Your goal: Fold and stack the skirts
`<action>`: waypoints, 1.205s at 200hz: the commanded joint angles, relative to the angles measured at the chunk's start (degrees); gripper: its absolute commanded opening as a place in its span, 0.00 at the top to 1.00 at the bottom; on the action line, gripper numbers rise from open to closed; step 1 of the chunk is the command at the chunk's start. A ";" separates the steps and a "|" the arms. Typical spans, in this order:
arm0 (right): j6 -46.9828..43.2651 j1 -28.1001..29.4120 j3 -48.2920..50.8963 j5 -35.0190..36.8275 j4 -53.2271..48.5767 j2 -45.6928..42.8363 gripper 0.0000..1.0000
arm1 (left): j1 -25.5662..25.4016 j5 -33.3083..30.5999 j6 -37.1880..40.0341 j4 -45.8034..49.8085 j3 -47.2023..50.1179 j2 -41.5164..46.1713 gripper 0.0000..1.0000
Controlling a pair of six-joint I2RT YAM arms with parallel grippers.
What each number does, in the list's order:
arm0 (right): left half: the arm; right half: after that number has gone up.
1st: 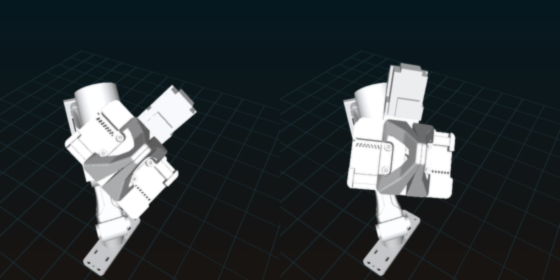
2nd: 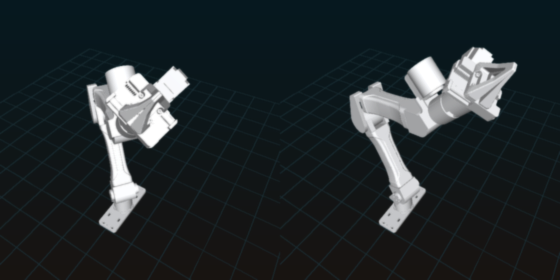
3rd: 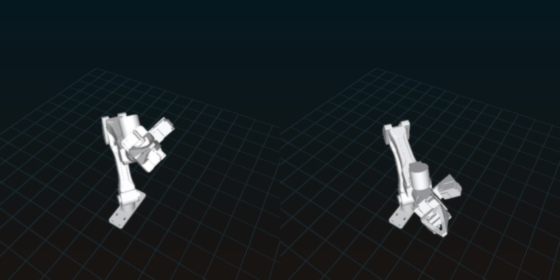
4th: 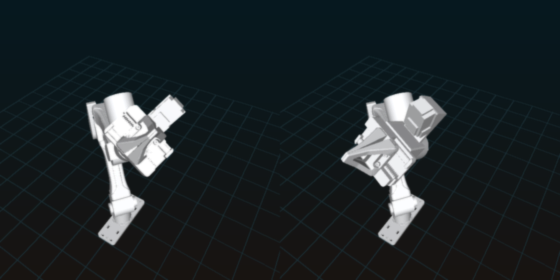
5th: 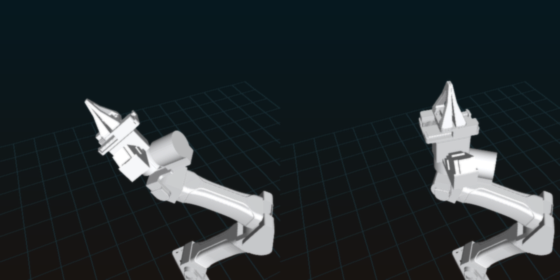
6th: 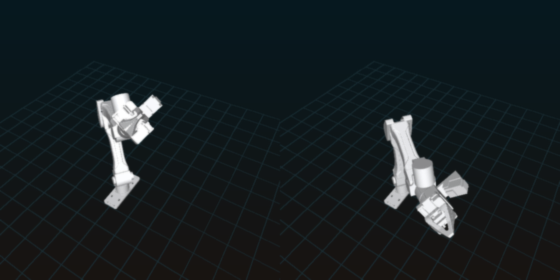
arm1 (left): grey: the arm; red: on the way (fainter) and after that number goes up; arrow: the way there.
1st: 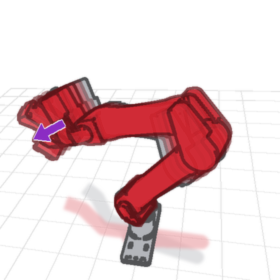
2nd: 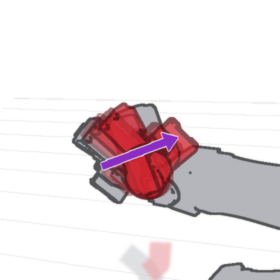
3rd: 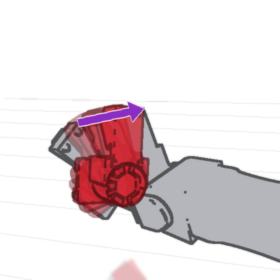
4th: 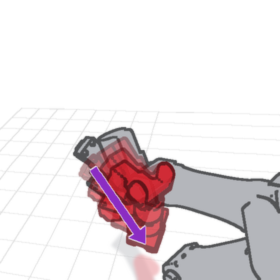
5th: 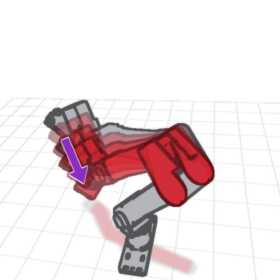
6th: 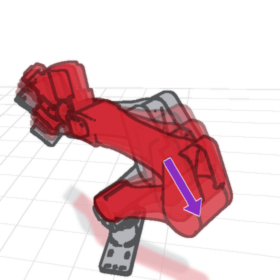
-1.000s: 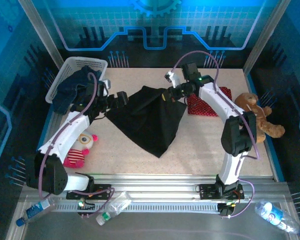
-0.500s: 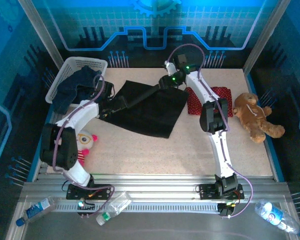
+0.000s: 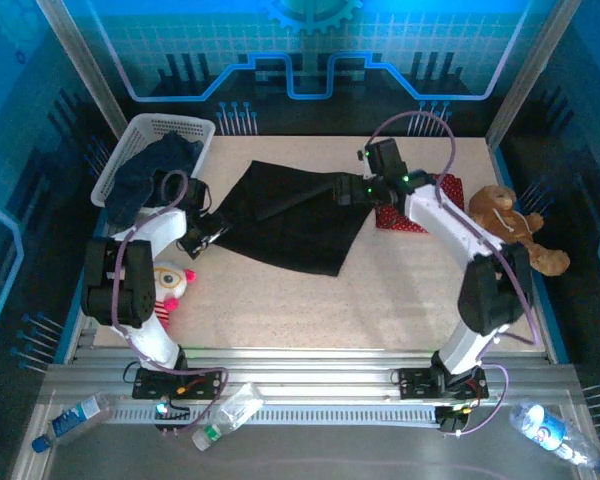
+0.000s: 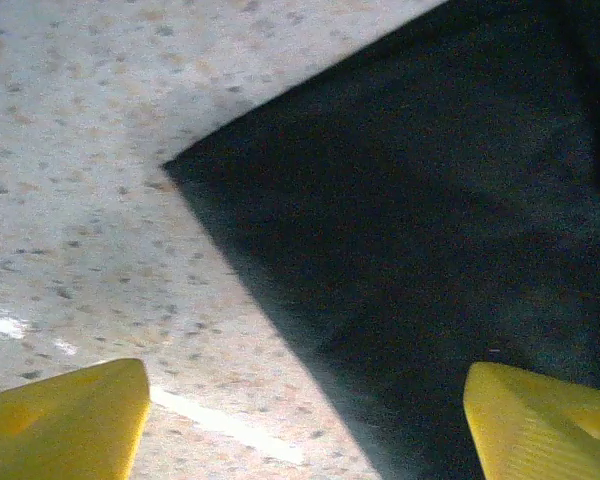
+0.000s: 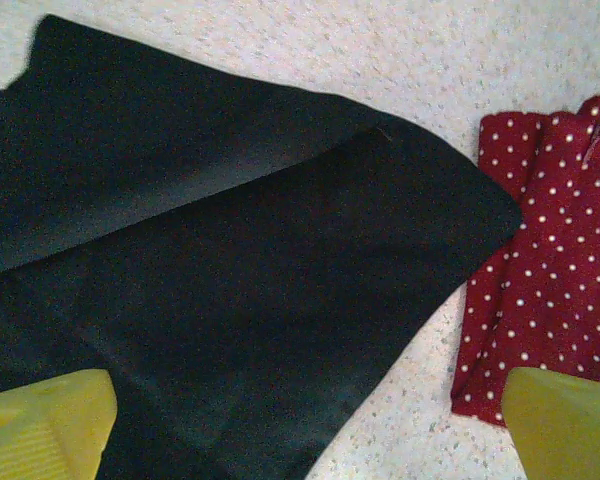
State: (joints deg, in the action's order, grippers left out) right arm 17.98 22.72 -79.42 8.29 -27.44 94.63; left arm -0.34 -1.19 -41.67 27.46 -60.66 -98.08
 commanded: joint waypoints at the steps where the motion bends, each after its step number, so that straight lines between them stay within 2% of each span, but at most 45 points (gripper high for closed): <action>1: -6.08 1.98 6.97 -0.61 6.81 -2.57 0.00 | 2.06 2.47 -1.79 -3.28 -0.51 -1.84 0.27; 13: -9.68 2.60 7.22 -4.43 5.18 -2.24 0.00 | 2.61 1.95 -1.41 -3.28 -1.32 -2.89 0.31; 32: -16.02 5.20 8.03 -4.60 3.97 -1.50 0.00 | 2.89 0.36 -0.77 -3.56 -2.16 -3.74 0.34; 47: -22.67 6.83 10.05 -9.17 5.02 -1.09 0.00 | 2.97 -0.14 -0.52 -4.05 -2.60 -4.75 0.36; 65: -29.75 9.92 11.99 -10.89 4.89 -0.21 0.00 | 2.98 0.85 -0.69 -4.85 -2.91 -6.19 0.41; 88: -37.49 14.89 12.72 -7.36 1.37 1.93 0.00 | 2.98 2.26 -1.04 -6.78 -2.79 -7.18 0.47; 111: -43.98 19.06 15.69 -1.61 2.07 3.32 0.06 | 2.91 2.93 -0.80 -7.29 -3.81 -8.20 0.53; 140: -48.30 20.52 16.57 0.64 1.87 5.48 0.22 | 2.81 3.45 -0.25 -7.20 -5.05 -9.27 0.54; 155: -50.85 21.38 17.11 2.97 2.19 6.57 0.27 | 2.71 3.60 -0.26 -7.38 -5.34 -9.66 0.54; 166: -51.99 21.54 17.38 4.62 2.91 7.36 0.34 | 2.63 3.86 -0.22 -7.56 -5.58 -10.10 0.54; 187: -53.51 21.66 18.36 6.33 5.44 8.81 0.37 | 2.19 4.50 -0.19 -7.60 -6.73 -11.37 0.54; 196: -54.07 21.82 18.75 7.00 6.51 9.38 0.41 | 1.86 4.78 -0.21 -7.60 -7.39 -12.06 0.56; 213: -54.23 22.10 19.22 8.08 8.29 10.06 0.53 | 0.93 4.80 0.01 -7.51 -8.68 -12.88 0.67; 241: -53.20 21.45 19.49 9.94 9.09 7.09 0.87 | 0.34 2.92 -0.16 -8.25 -8.56 -10.42 0.99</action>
State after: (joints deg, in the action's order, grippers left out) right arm -34.92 44.64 -60.66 14.92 -20.93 103.44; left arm 2.13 -1.26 -42.11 29.30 -67.46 -107.77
